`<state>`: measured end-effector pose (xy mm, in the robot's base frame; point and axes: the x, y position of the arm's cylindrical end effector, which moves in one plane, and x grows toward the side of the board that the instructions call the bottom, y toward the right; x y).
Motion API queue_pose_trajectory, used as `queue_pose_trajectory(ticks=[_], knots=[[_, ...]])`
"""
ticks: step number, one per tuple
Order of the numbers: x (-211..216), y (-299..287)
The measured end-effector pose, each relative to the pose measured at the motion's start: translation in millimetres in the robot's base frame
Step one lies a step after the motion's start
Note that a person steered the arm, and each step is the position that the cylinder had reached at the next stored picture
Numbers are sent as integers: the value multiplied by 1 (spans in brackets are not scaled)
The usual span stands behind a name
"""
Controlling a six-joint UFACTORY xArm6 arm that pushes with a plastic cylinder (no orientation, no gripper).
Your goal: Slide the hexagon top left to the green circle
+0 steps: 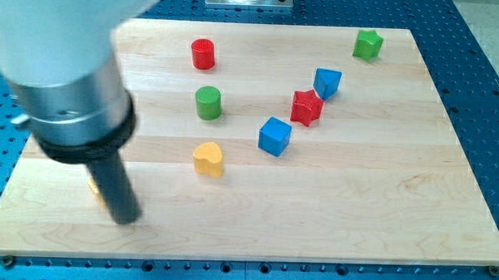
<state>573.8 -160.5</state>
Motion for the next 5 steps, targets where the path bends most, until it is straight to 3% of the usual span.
queue_pose_trajectory(ticks=[1,2,5], knots=[[-34,-60],[-15,-48],[-136,-61]])
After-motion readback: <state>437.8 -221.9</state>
